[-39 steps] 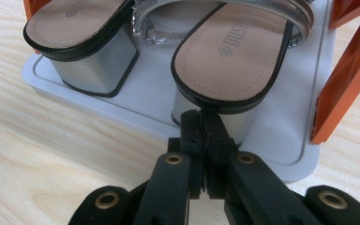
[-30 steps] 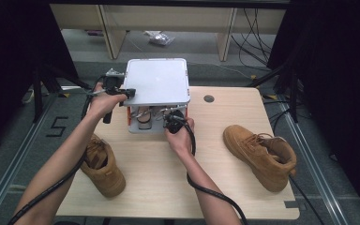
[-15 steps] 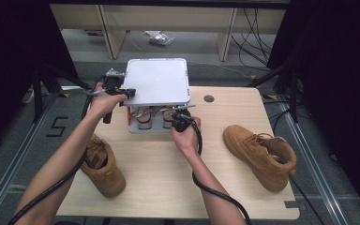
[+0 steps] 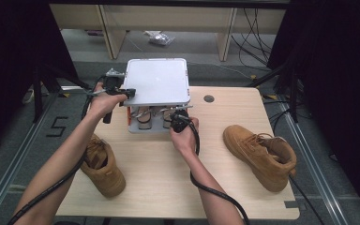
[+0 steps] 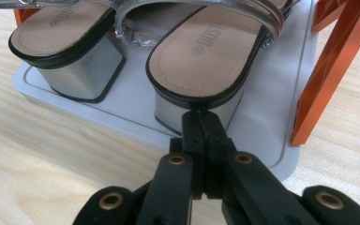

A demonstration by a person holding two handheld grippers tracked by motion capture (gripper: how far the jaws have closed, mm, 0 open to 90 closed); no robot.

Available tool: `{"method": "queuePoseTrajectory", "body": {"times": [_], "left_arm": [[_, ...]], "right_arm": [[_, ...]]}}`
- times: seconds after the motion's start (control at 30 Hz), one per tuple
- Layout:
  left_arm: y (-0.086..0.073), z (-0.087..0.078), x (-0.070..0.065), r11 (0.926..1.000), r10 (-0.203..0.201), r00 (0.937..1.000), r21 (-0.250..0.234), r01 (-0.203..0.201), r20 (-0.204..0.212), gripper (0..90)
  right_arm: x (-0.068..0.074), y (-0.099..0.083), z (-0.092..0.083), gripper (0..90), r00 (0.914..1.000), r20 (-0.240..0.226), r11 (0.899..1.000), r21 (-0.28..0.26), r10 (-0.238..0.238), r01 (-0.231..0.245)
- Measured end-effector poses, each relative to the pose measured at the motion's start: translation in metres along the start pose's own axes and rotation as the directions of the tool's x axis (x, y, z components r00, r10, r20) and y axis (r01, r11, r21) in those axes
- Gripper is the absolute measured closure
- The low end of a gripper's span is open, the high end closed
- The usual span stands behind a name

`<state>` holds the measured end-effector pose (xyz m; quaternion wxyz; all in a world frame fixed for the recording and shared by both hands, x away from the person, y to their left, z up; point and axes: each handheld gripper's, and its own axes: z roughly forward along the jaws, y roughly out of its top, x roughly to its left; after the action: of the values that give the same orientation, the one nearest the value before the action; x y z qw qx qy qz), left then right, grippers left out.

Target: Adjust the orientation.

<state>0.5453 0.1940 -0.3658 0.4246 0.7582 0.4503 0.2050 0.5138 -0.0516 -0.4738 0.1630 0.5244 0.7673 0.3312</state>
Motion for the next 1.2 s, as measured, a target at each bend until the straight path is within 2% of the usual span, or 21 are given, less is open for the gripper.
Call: {"method": "queuePoseTrajectory", "body": {"times": [0.07,0.27,0.3,0.53,0.77,0.8,0.83,0.93,0.97,1.0,1.2], "left_arm": [[0.0,0.0,0.0,1.0,0.001,1.0,0.0,-0.001,-0.001,89.5],[0.0,0.0,0.0,1.0,0.002,1.0,0.0,-0.002,-0.001,89.5],[0.0,0.0,0.0,1.0,0.001,1.0,-0.002,-0.001,-0.001,89.5],[0.0,0.0,0.0,1.0,0.005,1.0,0.001,-0.005,-0.003,89.5],[0.0,0.0,0.0,1.0,0.004,1.0,0.001,-0.004,-0.002,89.5],[0.0,0.0,0.0,1.0,0.002,1.0,0.0,-0.002,-0.002,89.5],[0.0,0.0,0.0,1.0,0.001,1.0,0.0,-0.001,-0.001,89.5],[0.0,0.0,0.0,1.0,0.002,1.0,0.001,-0.002,0.0,89.5],[0.0,0.0,0.0,1.0,0.003,1.0,0.001,-0.003,0.0,89.4],[0.0,0.0,0.0,1.0,0.004,1.0,0.001,-0.004,0.0,89.5],[0.0,0.0,0.0,1.0,0.009,0.9999,-0.001,-0.009,-0.005,89.4]], "right_arm": [[0.0,-0.001,0.0,90.0,0.9998,0.008,1.0,-0.009,-0.016,0.016],[0.0,-0.001,0.001,90.0,1.0,-0.004,1.0,-0.017,-0.008,0.008],[0.0,-0.002,0.001,90.0,0.9999,0.01,1.0,-0.017,-0.007,0.007],[0.002,-0.002,0.002,90.0,0.9999,0.015,1.0,-0.024,0.001,0.0],[0.002,-0.003,0.002,90.0,0.9995,0.03,0.999,-0.035,-0.011,0.013],[0.001,-0.003,0.002,90.0,0.9993,0.029,0.999,-0.035,-0.022,0.023],[0.001,-0.003,0.002,90.0,0.9998,0.016,0.999,-0.034,-0.008,0.008],[-0.001,-0.003,-0.002,89.6,0.9998,0.014,0.999,-0.035,-0.01,0.011],[-0.003,-0.003,-0.003,89.2,0.9992,0.015,0.998,-0.05,-0.037,0.038],[-0.003,-0.003,-0.006,88.9,0.9999,0.005,0.999,-0.043,-0.011,0.011],[-0.009,-0.006,-0.023,85.6,0.9998,0.007,0.999,-0.038,-0.019,0.02]]}}
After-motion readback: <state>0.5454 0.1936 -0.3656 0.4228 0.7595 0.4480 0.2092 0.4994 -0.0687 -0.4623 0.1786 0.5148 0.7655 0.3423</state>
